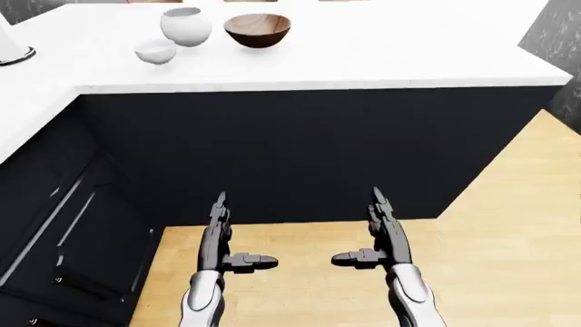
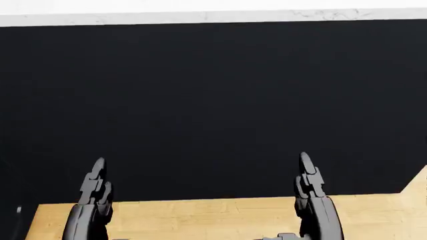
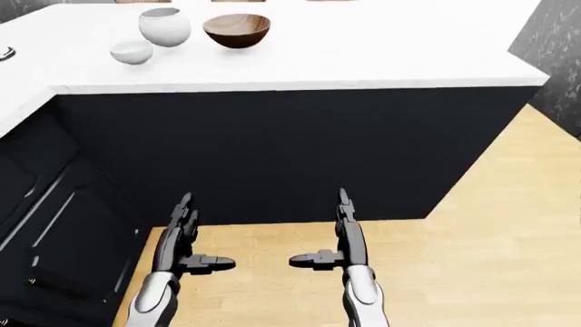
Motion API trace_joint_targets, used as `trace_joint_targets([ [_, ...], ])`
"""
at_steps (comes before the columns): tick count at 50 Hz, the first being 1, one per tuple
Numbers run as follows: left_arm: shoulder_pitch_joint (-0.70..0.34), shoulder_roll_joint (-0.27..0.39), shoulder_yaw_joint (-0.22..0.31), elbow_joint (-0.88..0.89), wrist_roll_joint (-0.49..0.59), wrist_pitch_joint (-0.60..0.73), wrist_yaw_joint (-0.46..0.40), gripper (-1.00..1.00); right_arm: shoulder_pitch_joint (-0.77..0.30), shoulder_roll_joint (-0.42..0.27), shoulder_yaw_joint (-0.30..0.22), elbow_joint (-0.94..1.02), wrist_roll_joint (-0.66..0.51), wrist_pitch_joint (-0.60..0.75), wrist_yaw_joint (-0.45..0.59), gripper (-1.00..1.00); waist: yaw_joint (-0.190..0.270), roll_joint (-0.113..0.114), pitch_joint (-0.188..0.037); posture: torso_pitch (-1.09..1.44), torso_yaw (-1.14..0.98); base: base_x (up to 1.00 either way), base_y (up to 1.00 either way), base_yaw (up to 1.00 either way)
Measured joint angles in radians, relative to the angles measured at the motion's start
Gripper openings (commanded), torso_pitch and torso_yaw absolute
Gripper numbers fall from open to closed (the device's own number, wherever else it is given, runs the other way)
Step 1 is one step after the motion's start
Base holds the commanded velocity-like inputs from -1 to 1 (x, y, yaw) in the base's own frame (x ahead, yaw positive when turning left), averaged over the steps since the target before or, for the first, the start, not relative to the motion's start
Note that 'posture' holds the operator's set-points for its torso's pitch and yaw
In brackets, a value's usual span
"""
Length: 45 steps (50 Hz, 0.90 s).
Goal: Stack the bowls from largest to smallest.
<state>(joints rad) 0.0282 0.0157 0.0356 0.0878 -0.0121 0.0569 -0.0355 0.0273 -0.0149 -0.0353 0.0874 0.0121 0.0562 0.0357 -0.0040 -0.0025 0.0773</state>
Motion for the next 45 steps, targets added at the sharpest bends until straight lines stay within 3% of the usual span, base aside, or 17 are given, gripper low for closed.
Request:
trace_joint_targets([
  [1,0.004,0.0,0.001,-0.028,-0.001,0.004,0.001,1.0,0.003,-0.001,0.002,-0.024,0.0,0.003,0.001,1.0,-0.001,-0.004,-0.01,0.0,0.0,0.0,0.0,0.0],
  [3,-0.015,-0.001,0.003,-0.082,-0.002,-0.017,0.006,1.0,-0.01,-0.003,0.001,-0.079,-0.002,-0.014,0.0,1.0,0.006,-0.004,-0.06,0.0,0.0,0.0,0.0,0.0],
  [5,-0.007,-0.004,-0.003,-0.115,-0.002,-0.022,0.01,1.0,-0.012,0.002,0.006,-0.082,-0.003,-0.035,0.001,1.0,0.006,-0.011,-0.041,0.0,0.0,0.0,0.0,0.0],
  [7,0.018,-0.007,-0.013,-0.146,-0.002,0.003,0.01,1.0,0.002,0.001,0.009,-0.077,-0.003,-0.031,0.004,1.0,0.007,-0.01,-0.054,0.0,0.0,0.0,0.0,0.0],
  [11,0.012,-0.006,-0.012,-0.147,-0.001,0.041,0.01,1.0,0.005,0.001,0.005,-0.081,-0.007,0.001,-0.001,1.0,0.007,-0.004,-0.053,0.0,0.0,0.0,0.0,0.0],
  [16,-0.025,0.001,-0.008,-0.355,-0.002,0.236,0.02,1.0,-0.007,0.001,0.017,-0.252,-0.019,0.142,-0.009,1.0,0.008,-0.004,-0.055,0.0,0.0,0.0,0.0,0.0],
  [23,-0.142,0.024,0.021,-0.66,-0.019,0.503,0.012,1.0,-0.095,-0.005,0.012,-0.55,-0.02,0.375,-0.01,1.0,0.008,-0.002,-0.084,0.0,0.0,0.0,0.0,0.0],
  [29,-0.21,0.054,0.069,-0.774,-0.054,0.704,0.013,1.0,-0.181,-0.019,-0.025,-0.722,0.065,0.597,-0.022,1.0,0.012,0.002,-0.069,0.0,0.0,0.0,0.0,0.49],
  [34,-0.237,0.077,0.121,-0.836,-0.082,0.781,0.02,1.0,-0.206,-0.02,-0.008,-0.752,0.09,0.65,-0.025,1.0,0.043,-0.007,-0.056,0.0,0.0,0.0,0.0,1.0],
  [41,-0.309,0.105,0.147,-0.866,-0.109,0.885,0.045,1.0,-0.239,-0.034,-0.009,-0.796,0.111,0.727,-0.021,1.0,0.06,-0.048,-0.022,0.0,0.0,0.0,0.0,1.0],
  [43,-0.319,0.103,0.133,-0.873,-0.122,0.901,0.047,1.0,-0.243,-0.042,-0.027,-0.818,0.112,0.751,-0.025,1.0,0.046,-0.03,-0.025,0.0,0.0,0.0,0.0,1.0],
  [45,-0.33,0.108,0.124,-0.87,-0.138,0.913,0.044,1.0,-0.261,-0.047,-0.041,-0.834,0.11,0.78,-0.033,1.0,0.043,-0.039,-0.034,0.0,0.0,0.0,0.0,1.0],
])
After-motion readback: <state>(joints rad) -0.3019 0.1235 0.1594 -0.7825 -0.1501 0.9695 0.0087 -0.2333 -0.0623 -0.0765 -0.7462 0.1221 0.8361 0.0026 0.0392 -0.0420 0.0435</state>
